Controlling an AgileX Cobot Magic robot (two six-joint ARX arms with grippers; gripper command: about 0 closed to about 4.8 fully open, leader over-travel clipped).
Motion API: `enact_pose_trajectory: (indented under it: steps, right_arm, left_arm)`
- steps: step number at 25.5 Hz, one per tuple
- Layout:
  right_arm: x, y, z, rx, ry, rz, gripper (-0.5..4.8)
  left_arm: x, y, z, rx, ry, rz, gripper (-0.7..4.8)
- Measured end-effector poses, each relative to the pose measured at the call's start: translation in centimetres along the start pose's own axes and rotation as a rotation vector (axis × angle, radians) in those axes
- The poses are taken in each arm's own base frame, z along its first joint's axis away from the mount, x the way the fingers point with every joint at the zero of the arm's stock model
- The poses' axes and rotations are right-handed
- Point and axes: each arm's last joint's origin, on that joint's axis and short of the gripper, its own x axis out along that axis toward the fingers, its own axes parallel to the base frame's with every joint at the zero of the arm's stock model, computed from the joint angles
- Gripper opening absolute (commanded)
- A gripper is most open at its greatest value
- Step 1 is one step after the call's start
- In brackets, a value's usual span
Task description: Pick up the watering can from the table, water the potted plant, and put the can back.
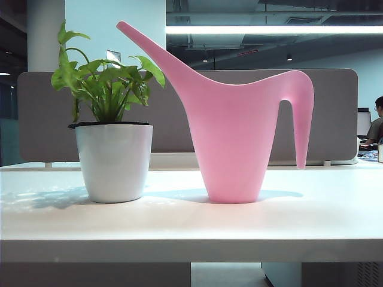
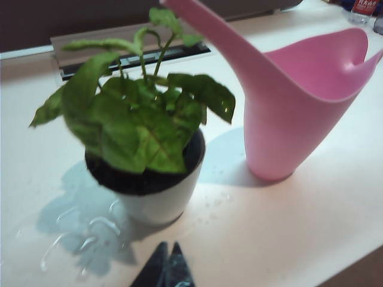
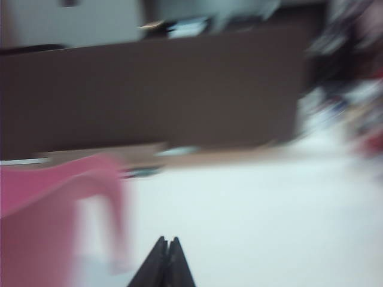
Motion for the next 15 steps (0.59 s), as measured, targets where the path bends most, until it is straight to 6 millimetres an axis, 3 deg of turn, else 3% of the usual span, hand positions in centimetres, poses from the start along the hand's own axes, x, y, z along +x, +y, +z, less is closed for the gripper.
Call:
enact_pose_trajectory:
  steps: [3,7,9,15]
  right_arm:
    - [1.2,0.0,0.5,-0.174,0.027,-0.067,-0.06]
    - [4.1,0.8,-0.8,-0.236,0.140,0.024,-0.06]
    - [7.0,1.5,-2.2,-0.243,0.198,0.076,0.08]
    - [11.7,3.6,-4.9,-0.214,0.169,0.136,1.57]
  left_arm:
    - [0.6,0.0,0.3,0.002,-0.019,-0.001,0.03]
    - [0.9,0.1,0.4,0.002,-0.021,-0.001,0.03]
    - [1.0,0.1,0.4,0.001,-0.011,-0.001,0.03]
    - [1.1,0.1,0.4,0.001,-0.009,0.000,0.03]
